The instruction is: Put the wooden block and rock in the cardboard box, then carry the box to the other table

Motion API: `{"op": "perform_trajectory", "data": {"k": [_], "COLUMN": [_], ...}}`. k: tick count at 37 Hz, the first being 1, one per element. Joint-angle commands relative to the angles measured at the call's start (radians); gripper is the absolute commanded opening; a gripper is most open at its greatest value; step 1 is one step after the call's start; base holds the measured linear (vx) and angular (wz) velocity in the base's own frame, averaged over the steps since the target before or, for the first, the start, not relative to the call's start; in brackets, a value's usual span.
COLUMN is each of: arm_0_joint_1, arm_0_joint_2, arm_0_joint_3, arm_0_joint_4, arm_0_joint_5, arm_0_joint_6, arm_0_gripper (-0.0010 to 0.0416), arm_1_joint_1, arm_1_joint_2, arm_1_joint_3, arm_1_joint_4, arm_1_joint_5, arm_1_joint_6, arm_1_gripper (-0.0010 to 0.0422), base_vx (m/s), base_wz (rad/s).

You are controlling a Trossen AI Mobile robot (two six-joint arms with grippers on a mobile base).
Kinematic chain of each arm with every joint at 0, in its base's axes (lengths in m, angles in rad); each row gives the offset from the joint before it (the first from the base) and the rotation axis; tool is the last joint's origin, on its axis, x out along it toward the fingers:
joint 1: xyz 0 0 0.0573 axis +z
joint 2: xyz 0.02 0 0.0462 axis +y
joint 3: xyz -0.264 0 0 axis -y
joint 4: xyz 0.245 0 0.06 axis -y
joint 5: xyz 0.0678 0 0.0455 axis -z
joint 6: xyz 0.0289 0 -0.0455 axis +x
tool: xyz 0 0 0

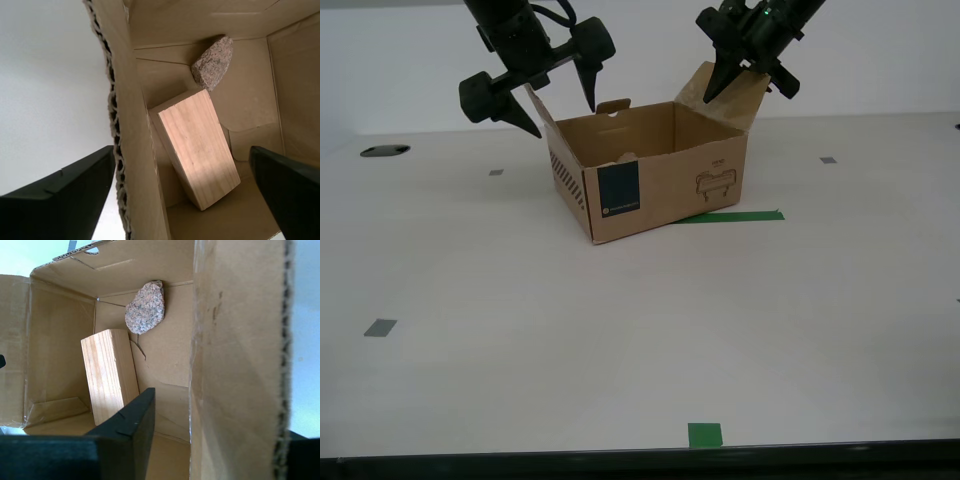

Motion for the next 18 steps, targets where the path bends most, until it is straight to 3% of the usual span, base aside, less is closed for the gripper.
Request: {"op": "perform_trajectory", "data": {"k": [1, 10, 16, 18], "arm_0_joint_1": [0.000, 0.001, 0.001, 0.001], "arm_0_joint_2": [0.000, 0.000, 0.000, 0.000], "arm_0_joint_3": [0.000, 0.000, 0.000, 0.000], "arm_0_joint_4": [0.000, -0.002, -0.002, -0.002], "arm_0_joint_5": [0.000, -0.001, -0.001, -0.001], "arm_0_joint_6": [-0.003, -0.002, 0.015, 0.018], "arm_0_gripper": [0.0106, -0.0005, -0.0004, 0.0001], "arm_1_joint_1": [0.000, 0.000, 0.000, 0.000], "arm_1_joint_2": [0.000, 0.000, 0.000, 0.000], "arm_1_joint_3": [0.000, 0.000, 0.000, 0.000], "arm_1_joint_4": [-0.001, 0.000, -0.001, -0.001], "arm_1_joint_5": [-0.001, -0.002, 0.000, -0.002], "arm_1_joint_6": [0.002, -0.003, 0.007, 0.011], "arm_1_gripper": [0.0319, 0.0142, 0.0001, 0.0002], "base_vx": [0.000, 0.000, 0.000, 0.000], "base_wz": [0.000, 0.000, 0.000, 0.000]}}
